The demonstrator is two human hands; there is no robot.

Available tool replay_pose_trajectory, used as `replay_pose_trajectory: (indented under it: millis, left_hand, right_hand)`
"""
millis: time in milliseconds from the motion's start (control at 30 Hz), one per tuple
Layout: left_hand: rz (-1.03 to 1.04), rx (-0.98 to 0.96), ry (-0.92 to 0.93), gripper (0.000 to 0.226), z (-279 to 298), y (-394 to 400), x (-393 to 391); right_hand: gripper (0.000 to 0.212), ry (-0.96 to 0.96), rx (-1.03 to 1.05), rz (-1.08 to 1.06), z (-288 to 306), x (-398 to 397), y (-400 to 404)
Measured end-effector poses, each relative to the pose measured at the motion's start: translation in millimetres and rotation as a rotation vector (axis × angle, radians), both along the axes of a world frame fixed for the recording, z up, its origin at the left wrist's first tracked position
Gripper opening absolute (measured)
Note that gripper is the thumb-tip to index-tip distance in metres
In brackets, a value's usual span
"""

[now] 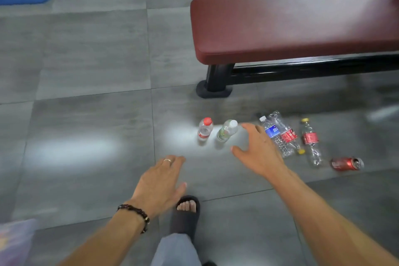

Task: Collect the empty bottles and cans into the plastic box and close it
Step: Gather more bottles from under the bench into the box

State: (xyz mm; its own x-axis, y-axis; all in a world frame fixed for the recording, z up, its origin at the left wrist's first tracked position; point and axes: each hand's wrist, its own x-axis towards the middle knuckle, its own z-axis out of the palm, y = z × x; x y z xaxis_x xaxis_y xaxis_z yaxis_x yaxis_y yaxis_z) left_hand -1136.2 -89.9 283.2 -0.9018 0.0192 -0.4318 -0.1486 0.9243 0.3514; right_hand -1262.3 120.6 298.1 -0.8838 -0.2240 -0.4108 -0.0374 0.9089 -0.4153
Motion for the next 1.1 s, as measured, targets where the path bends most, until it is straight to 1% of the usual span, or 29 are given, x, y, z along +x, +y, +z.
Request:
replay_pose_trajectory:
  millis: [100, 167, 300, 367, 467, 533, 667, 733, 800, 967, 1100]
  left_hand:
    - [-0.02, -0.01, -0.003, 0.063, -46, 8, -54]
    - [-0.031, -0.009, -0.001, 0.068, -83, 12, -91]
    - [0.005, 0.016, 0.055, 0.08, -150, 17, -150]
    - [-0.016, 0.024, 0.079, 0.083, -182, 21, -174]
    - [-0.057, 0.051, 0.084, 0.086, -218, 26, -194]
    - [-0.045, 0.068, 0.081, 0.084, -231, 28, -198]
    - [-0.039, 0.077, 0.122, 0.065, -240, 29, -202]
    - [-0.051, 0.078, 0.144, 0.055, -240, 28, -203]
    - [-0.056, 0.073, 0.147, 0.048, -236, 26, -201]
    - [-0.055, 0.108, 0.145, 0.048, -214, 21, -179]
    - [-0.025, 0.114, 0.163, 0.051, -175, 19, -155]
  right_hand:
    - [0.064, -0.025, -0.022, -0.063, -49, -37, 10]
    - [0.072, -0.036, -0.038, -0.112, -87, -62, 15]
    - [0.084, -0.086, -0.047, -0.143, -159, -98, 16]
    - [0.089, -0.12, -0.083, -0.164, -197, -111, 15]
    - [0.09, -0.156, -0.136, -0.197, -234, -120, 13]
    - [0.085, -0.156, -0.152, -0.206, -249, -120, 11]
    - [0.069, -0.153, -0.177, -0.227, -262, -121, 8]
    - [0.067, -0.163, -0.188, -0.241, -260, -121, 5]
    - [0.067, -0.165, -0.185, -0.244, -256, -119, 3]
    - [0.071, -0.141, -0.15, -0.205, -229, -110, -1]
    - [0.069, -0.098, -0.169, -0.194, -188, -94, -6]
